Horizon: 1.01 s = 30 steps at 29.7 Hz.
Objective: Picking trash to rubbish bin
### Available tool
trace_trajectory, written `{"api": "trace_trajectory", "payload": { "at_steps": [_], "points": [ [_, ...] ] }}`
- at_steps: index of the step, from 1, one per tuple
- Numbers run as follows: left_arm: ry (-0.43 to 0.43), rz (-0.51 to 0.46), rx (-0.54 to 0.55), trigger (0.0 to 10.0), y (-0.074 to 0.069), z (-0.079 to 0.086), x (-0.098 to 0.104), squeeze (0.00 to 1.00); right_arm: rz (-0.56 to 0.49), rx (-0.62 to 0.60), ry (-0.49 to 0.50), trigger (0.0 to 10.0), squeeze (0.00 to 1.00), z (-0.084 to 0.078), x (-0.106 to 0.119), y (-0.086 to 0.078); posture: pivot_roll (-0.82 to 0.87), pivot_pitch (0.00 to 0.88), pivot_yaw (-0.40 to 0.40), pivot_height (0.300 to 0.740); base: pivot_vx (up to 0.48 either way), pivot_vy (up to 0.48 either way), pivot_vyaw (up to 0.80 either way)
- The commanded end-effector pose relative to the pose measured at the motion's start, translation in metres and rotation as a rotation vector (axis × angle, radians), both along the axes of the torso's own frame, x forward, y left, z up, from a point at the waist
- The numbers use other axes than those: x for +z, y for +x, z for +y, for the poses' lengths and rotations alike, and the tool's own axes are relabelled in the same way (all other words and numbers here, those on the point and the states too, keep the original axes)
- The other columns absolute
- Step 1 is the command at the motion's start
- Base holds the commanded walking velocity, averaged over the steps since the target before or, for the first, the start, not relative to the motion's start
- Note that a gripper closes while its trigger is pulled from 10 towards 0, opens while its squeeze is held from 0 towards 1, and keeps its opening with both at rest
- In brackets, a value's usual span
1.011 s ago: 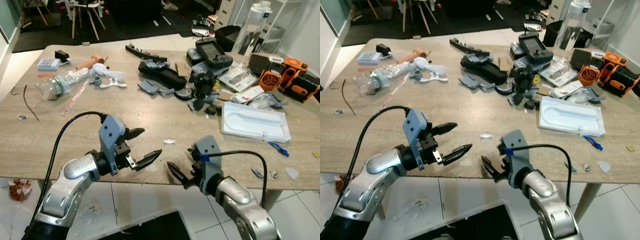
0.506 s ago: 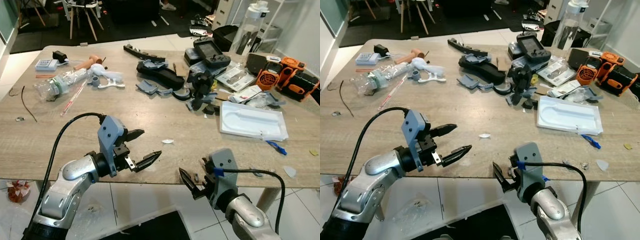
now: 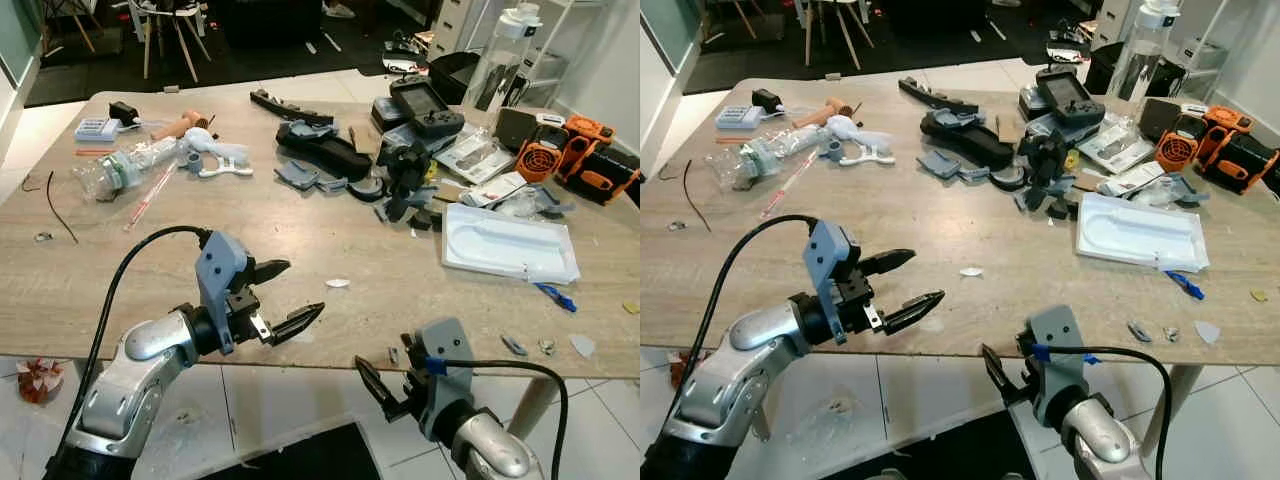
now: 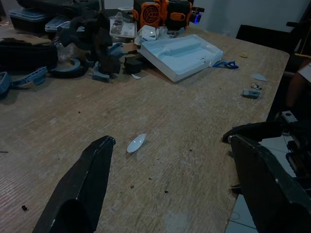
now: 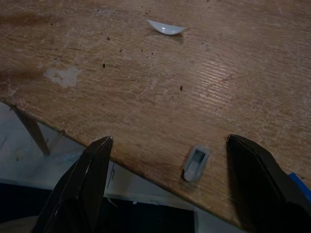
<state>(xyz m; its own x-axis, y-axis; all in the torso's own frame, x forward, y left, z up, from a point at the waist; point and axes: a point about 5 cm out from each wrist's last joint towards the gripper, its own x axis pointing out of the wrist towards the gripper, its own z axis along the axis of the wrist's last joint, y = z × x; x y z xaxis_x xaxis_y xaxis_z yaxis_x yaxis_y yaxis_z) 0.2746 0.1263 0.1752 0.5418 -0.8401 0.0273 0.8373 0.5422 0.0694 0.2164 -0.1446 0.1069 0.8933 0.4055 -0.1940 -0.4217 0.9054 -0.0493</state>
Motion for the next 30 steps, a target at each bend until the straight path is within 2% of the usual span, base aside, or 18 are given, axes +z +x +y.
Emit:
{"api": "trace_trajectory", "payload": {
  "at_steps": [1, 4, 5, 7, 8, 9, 10, 30],
  "points": [
    [0.016, 0.008, -0.014, 10.0, -0.0041, 0.0007, -0.0017, 0.0, 0.09, -0.007, -0.01, 10.0, 0.0, -0.002, -0.0175, -0.0067, -0.04, 0.166, 0.024, 0.74, 0.0, 0.0, 0.0],
    [0.017, 0.01, -0.017, 10.0, -0.0042, 0.0005, -0.0018, 0.0, 0.095, -0.014, -0.004, 10.0, 0.0, -0.0024, -0.0181, -0.0065, -0.04, 0.166, 0.024, 0.74, 0.0, 0.0, 0.0],
    [0.016, 0.011, -0.019, 10.0, -0.0043, 0.0003, -0.0017, 0.0, 0.098, -0.016, 0.002, 8.2, 0.0, -0.0025, -0.0183, -0.0064, -0.04, 0.166, 0.024, 0.74, 0.0, 0.0, 0.0],
    [0.016, 0.011, -0.021, 10.0, -0.0044, 0.0002, -0.0017, 0.0, 0.101, -0.018, 0.006, 8.2, 0.0, -0.0024, -0.0184, -0.0063, -0.04, 0.166, 0.024, 0.74, 0.0, 0.0, 0.0],
    [0.016, 0.012, -0.022, 10.0, -0.0043, 0.0002, -0.0016, 0.0, 0.102, -0.018, 0.009, 4.9, 0.0, -0.0023, -0.0184, -0.006, -0.04, 0.165, 0.027, 0.74, 0.0, 0.0, 0.0],
    [0.016, 0.012, -0.022, 10.0, -0.0043, 0.0002, -0.0016, 0.0, 0.102, -0.018, 0.009, 4.9, 0.0, -0.0023, -0.0184, -0.006, -0.04, 0.165, 0.027, 0.74, 0.0, 0.0, 0.0],
    [0.018, 0.013, -0.024, 10.0, -0.0042, 0.0003, -0.0017, 0.0, 0.103, -0.021, 0.009, 0.0, 0.0, -0.0026, -0.0185, -0.0055, -0.04, 0.165, 0.027, 0.74, 0.0, 0.0, 0.0],
    [0.061, 0.049, -0.109, 10.0, -0.0122, -0.0017, -0.0053, 0.0, 0.115, -0.06, 0.023, 0.0, 0.0, -0.0067, -0.0185, -0.002, -0.04, 0.166, 0.026, 0.74, 0.0, 0.0, 0.0]
  ]
}}
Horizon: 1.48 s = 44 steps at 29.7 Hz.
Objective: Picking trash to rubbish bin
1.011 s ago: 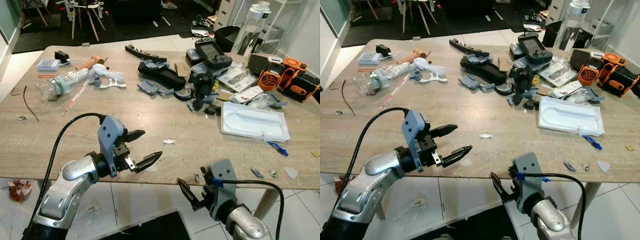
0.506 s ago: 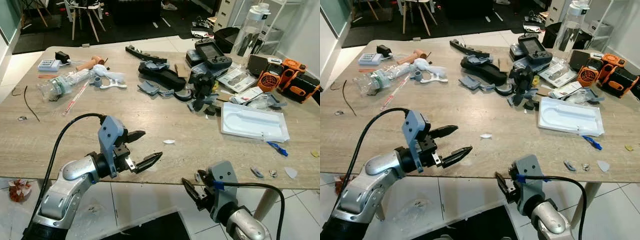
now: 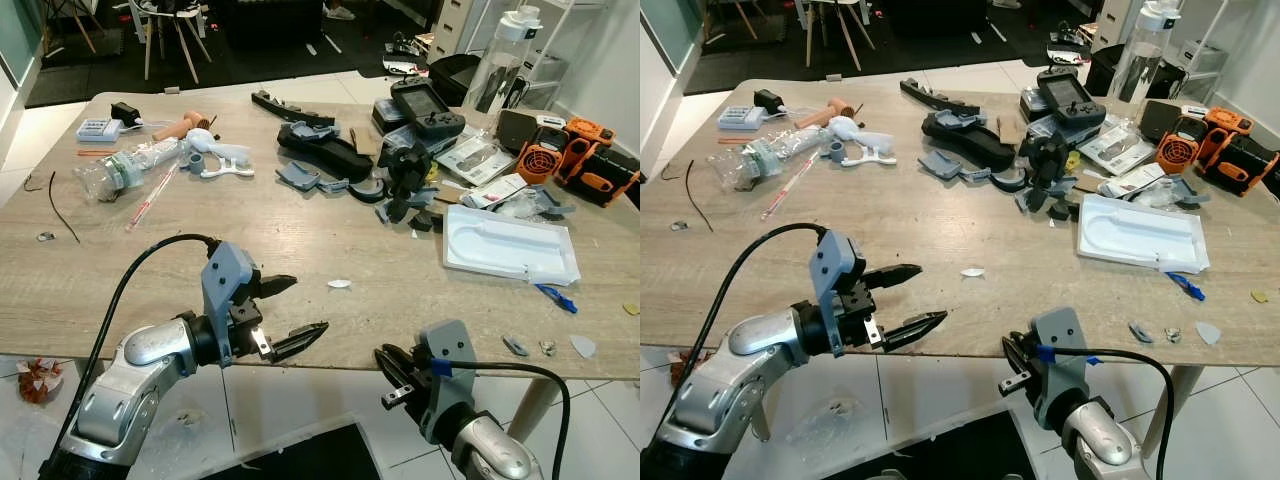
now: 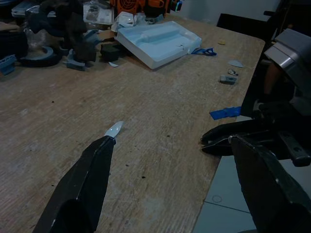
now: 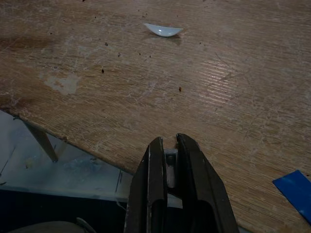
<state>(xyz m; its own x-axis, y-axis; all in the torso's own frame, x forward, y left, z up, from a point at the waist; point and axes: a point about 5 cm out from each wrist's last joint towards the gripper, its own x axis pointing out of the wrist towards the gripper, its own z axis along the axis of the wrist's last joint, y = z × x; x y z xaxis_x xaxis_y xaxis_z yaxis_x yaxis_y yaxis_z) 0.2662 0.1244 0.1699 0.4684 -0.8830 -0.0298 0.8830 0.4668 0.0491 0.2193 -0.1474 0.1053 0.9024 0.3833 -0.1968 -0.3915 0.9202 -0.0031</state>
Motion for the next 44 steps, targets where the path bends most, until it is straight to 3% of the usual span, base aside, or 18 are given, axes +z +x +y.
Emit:
{"api": "trace_trajectory", "payload": {
  "at_steps": [1, 11, 12, 13, 14, 16, 17, 18, 22, 24, 26, 28, 31, 33, 36, 44],
  "points": [
    [0.024, 0.0, -0.021, 10.0, -0.004, 0.0, 0.0, 0.0, 0.094, -0.026, -0.018, 0.0, 0.0, -0.004, -0.017, -0.004, -0.04, 0.166, 0.026, 0.74, 0.0, 0.0, 0.0],
    [0.022, -0.026, 0.035, 10.0, 0.001, 0.004, 0.002, 0.0, 0.04, -0.04, -0.016, 0.0, 0.0, -0.005, -0.007, 0.002, -0.03, 0.167, 0.026, 0.74, 0.0, 0.0, 0.0],
    [0.024, -0.056, 0.121, 10.0, 0.01, 0.009, 0.004, 0.0, -0.013, -0.062, 0.01, 3.7, 0.0, -0.005, 0.003, 0.008, -0.04, 0.169, 0.028, 0.74, 0.0, 0.0, 0.0],
    [0.026, -0.078, 0.183, 10.0, 0.016, 0.012, 0.005, 0.0, -0.049, -0.078, 0.03, 3.7, 0.0, -0.005, 0.011, 0.012, -0.04, 0.169, 0.028, 0.74, 0.0, 0.0, 0.0],
    [0.017, -0.119, 0.292, 10.0, 0.026, 0.018, 0.009, 0.0, -0.121, -0.104, 0.063, 10.0, 0.0, -0.005, 0.027, 0.021, -0.04, 0.17, 0.029, 0.74, 0.0, 0.0, 0.0],
    [-0.002, -0.159, 0.414, 10.0, 0.036, 0.026, 0.015, 0.0, -0.2, -0.135, 0.098, 10.0, 0.0, -0.007, 0.044, 0.029, -0.04, 0.17, 0.029, 0.74, 0.0, 0.0, 0.0],
    [-0.05, -0.157, 0.62, 10.0, 0.052, 0.04, 0.022, 0.0, -0.263, -0.177, 0.136, 10.0, 0.0, -0.011, 0.061, 0.039, -0.04, 0.168, 0.03, 0.74, 0.0, 0.0, 0.0],
    [-0.076, -0.15, 0.696, 10.0, 0.057, 0.046, 0.025, 0.0, -0.268, -0.194, 0.139, 10.0, 0.0, -0.013, 0.065, 0.043, -0.04, 0.168, 0.03, 0.74, 0.0, 0.0, 0.0],
    [-0.09, -0.16, 0.816, 10.0, 0.062, 0.056, 0.028, 0.0, -0.286, -0.206, 0.078, 10.0, 0.0, -0.014, 0.066, 0.049, -0.04, 0.166, 0.031, 0.74, 0.0, 0.0, 0.0],
    [0.05, -0.153, 0.951, 10.0, 0.067, 0.066, 0.02, 0.0, -0.312, -0.182, -0.01, 10.0, 0.0, -0.011, 0.066, 0.054, -0.03, 0.167, 0.04, 0.74, 0.0, 0.0, 0.0],
    [0.085, -0.116, 1.035, 10.0, 0.065, 0.073, 0.012, 0.0, -0.361, -0.166, -0.12, 10.0, 0.0, -0.005, 0.071, 0.061, -0.03, 0.167, 0.042, 0.74, 0.0, 0.0, 0.0],
    [0.058, -0.111, 1.032, 10.0, 0.061, 0.07, 0.008, 0.0, -0.404, -0.175, -0.149, 10.0, 0.0, -0.002, 0.077, 0.066, -0.03, 0.166, 0.041, 0.74, 0.0, 0.0, 0.0],
    [0.05, -0.115, 1.015, 10.0, 0.058, 0.064, 0.005, 0.0, -0.419, -0.201, -0.107, 10.0, 0.0, -0.001, 0.081, 0.069, -0.03, 0.165, 0.04, 0.74, 0.0, 0.0, 0.0],
    [0.108, -0.13, 1.0, 10.0, 0.056, 0.057, -0.003, 0.0, -0.424, -0.225, -0.073, 10.0, 0.0, -0.001, 0.081, 0.071, -0.02, 0.163, 0.033, 0.74, 0.0, 0.0, 0.0],
    [0.093, -0.11, 1.007, 10.0, 0.055, 0.053, -0.008, 0.0, -0.422, -0.235, -0.06, 10.0, 0.0, -0.001, 0.081, 0.073, -0.03, 0.162, 0.032, 0.74, 0.0, 0.0, 0.0],
    [0.085, -0.145, 1.015, 10.0, 0.056, 0.044, -0.003, 0.0, -0.41, -0.239, -0.05, 10.0, 0.0, 0.006, 0.077, 0.078, -0.02, 0.155, 0.036, 0.74, 0.0, 0.0, -0.6]
  ]
}}
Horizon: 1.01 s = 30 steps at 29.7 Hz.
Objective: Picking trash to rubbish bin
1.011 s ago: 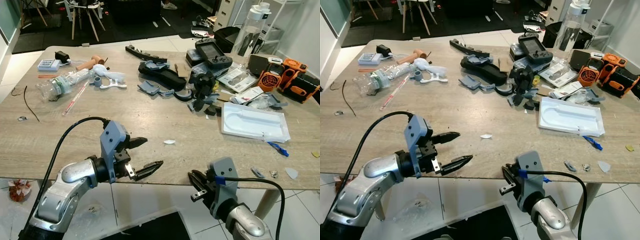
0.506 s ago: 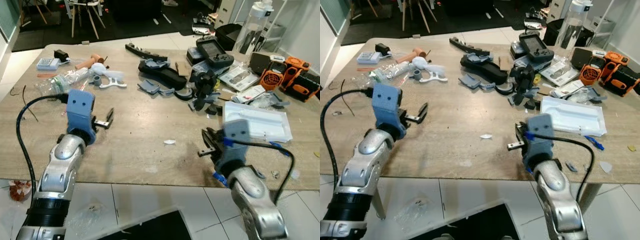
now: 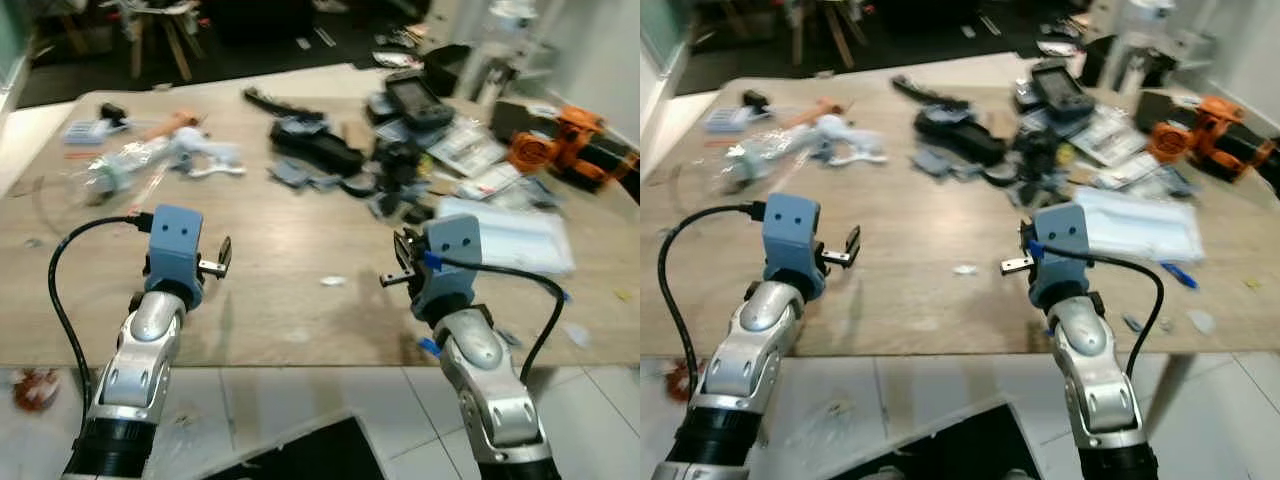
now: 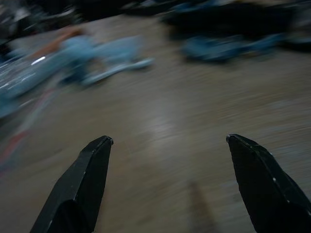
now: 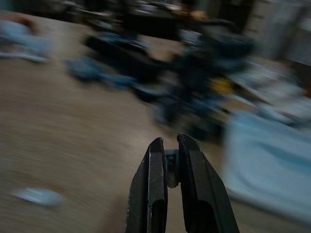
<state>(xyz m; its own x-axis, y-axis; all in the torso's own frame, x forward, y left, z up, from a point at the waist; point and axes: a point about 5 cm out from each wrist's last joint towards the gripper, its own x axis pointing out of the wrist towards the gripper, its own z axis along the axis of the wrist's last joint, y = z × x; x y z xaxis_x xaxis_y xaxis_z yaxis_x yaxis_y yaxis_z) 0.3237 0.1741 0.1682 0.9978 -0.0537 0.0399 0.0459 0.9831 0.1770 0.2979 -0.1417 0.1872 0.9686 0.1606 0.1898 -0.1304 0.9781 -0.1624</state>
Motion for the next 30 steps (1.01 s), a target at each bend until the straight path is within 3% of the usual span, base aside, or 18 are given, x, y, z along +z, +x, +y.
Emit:
{"api": "trace_trajectory", "payload": {
  "at_steps": [1, 6, 11, 30],
  "points": [
    [0.022, -0.006, -0.013, 10.0, -0.001, -0.006, -0.001, 0.0, 0.008, -0.005, 0.002, 10.0, 0.0, 0.001, -0.006, -0.001, -0.02, 0.152, 0.036, 0.74, 0.0, 0.0, -0.8],
    [0.046, -0.016, -0.064, 10.0, -0.001, -0.01, 0.001, 0.0, 0.006, -0.007, 0.009, 10.0, 0.0, 0.002, -0.008, 0.001, -0.02, 0.147, 0.036, 0.74, 0.0, 0.0, -0.8],
    [0.019, -0.016, -0.046, 10.0, 0.0, -0.011, 0.002, 0.0, 0.007, -0.006, 0.014, 10.0, 0.0, 0.003, -0.009, 0.002, -0.02, 0.139, 0.034, 0.74, 0.0, 0.0, -0.8],
    [0.058, -0.023, -0.068, 10.0, 0.003, -0.01, 0.004, 0.0, 0.024, -0.009, 0.03, 10.0, 0.0, 0.003, -0.016, 0.006, -0.01, 0.139, 0.035, 0.74, 0.0, 0.0, -0.8]
  ]
}}
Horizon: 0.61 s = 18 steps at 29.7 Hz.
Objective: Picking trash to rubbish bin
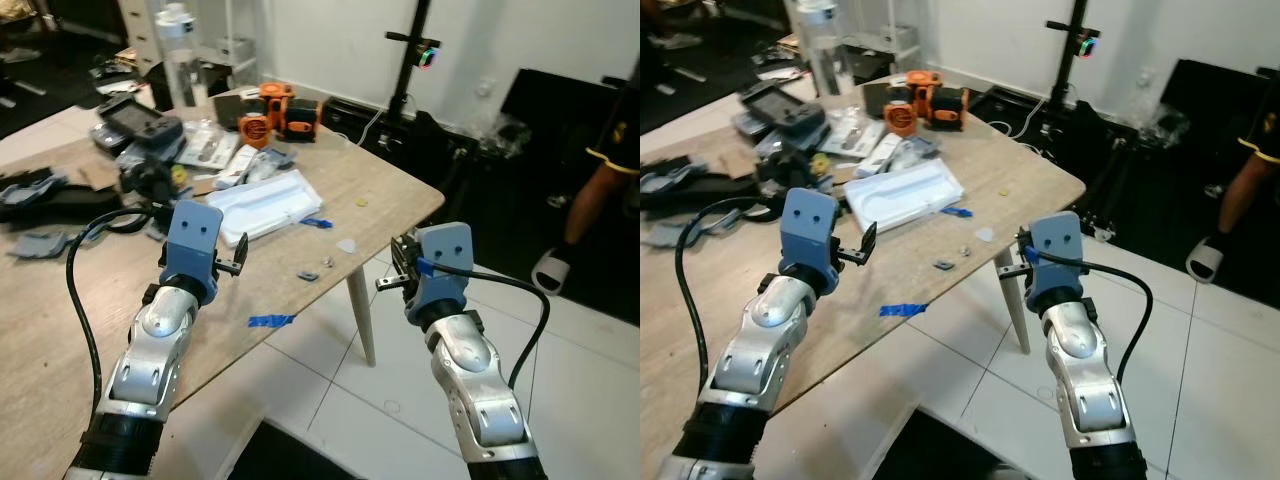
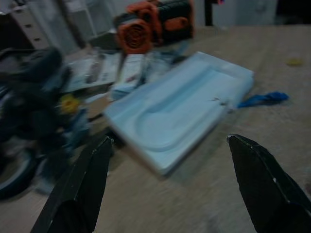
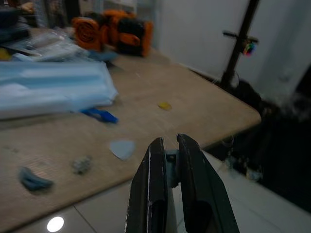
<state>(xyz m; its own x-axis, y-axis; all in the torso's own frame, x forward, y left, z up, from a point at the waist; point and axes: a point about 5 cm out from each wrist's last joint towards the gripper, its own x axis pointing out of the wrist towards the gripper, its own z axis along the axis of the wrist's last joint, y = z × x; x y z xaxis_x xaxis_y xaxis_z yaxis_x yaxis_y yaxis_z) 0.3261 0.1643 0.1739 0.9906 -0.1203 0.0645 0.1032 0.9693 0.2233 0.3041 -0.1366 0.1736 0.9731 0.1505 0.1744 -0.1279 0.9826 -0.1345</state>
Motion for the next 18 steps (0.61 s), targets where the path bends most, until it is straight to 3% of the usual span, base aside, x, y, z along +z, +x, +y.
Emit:
{"api": "trace_trajectory", "payload": {
  "at_steps": [1, 18],
  "points": [
    [0.01, 0.005, 0.0, 10.0, 0.0009, 0.0003, -0.0012, 0.0, 0.004, -0.003, 0.004, 10.0, 0.0, -0.0016, -0.0024, 0.0, -0.01, 0.143, 0.036, 0.74, 0.0, 0.0, -0.8],
    [0.005, 0.009, 0.013, 10.0, 0.002, 0.0025, -0.0023, 0.0, 0.006, -0.018, 0.01, 10.0, 0.0, -0.0032, -0.0029, 0.0012, -0.01, 0.155, 0.042, 0.74, 0.0, 0.0, -0.8]
  ]
}}
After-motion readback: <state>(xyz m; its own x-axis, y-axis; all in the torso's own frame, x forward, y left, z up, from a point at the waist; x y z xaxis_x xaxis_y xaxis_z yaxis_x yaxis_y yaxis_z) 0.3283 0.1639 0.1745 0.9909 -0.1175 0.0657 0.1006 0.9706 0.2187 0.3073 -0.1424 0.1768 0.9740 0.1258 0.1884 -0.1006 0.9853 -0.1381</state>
